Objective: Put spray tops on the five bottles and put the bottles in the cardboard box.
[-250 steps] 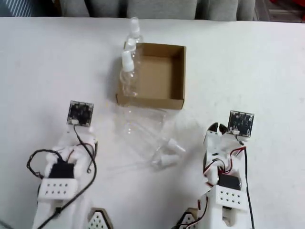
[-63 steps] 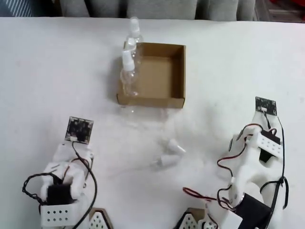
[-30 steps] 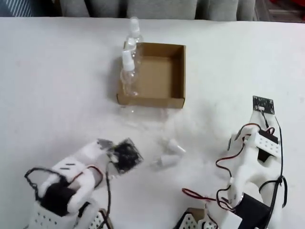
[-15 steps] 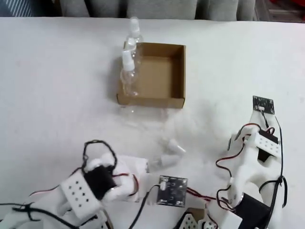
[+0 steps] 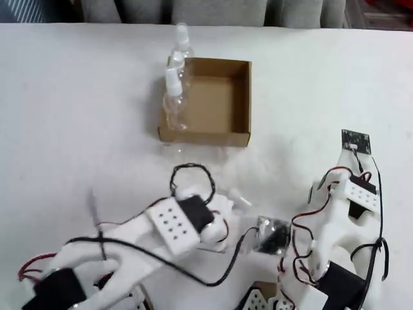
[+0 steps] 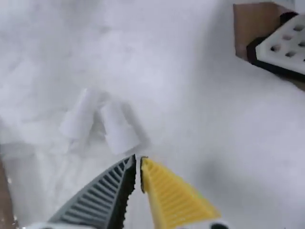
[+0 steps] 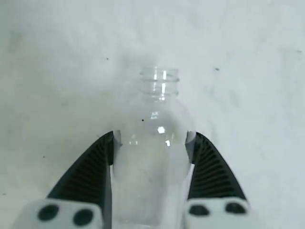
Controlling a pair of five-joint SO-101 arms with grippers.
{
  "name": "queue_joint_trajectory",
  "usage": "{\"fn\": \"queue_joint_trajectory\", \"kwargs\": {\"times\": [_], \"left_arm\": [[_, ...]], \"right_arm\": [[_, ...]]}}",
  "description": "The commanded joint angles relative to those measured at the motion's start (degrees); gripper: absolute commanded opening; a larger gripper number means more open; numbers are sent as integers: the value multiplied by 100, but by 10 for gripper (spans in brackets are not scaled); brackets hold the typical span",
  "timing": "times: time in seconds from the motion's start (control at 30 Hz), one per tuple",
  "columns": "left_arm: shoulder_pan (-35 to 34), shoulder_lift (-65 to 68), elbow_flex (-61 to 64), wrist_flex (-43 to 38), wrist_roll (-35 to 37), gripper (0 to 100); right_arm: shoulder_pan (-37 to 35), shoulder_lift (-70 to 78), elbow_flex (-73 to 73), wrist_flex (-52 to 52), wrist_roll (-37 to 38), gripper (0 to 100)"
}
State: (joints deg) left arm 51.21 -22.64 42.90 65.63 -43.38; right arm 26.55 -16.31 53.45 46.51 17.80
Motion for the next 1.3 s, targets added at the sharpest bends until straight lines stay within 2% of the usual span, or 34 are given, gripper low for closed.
{"fn": "queue_joint_trajectory", "kwargs": {"times": [0.0,0.13,0.33,0.6,0.7,0.93,1.1,1.27], "left_arm": [[-611,409,-237,-466,-62,28],[-875,593,-273,-563,-62,28],[-840,646,-290,-677,0,33],[-840,673,-290,-659,9,205],[-875,681,-290,-677,9,238],[-901,681,-237,-879,9,237],[-1218,681,-246,-879,9,238],[-1270,681,-246,-879,9,238]], "right_arm": [[-119,-57,35,-84,325,16],[-127,-57,35,-75,360,16],[-136,-57,62,-66,369,16],[-127,-57,79,-66,378,16],[-119,-57,79,-66,378,16],[-84,-66,79,-66,360,16],[295,-84,44,-92,352,15],[549,-66,-79,-101,-62,15]]}}
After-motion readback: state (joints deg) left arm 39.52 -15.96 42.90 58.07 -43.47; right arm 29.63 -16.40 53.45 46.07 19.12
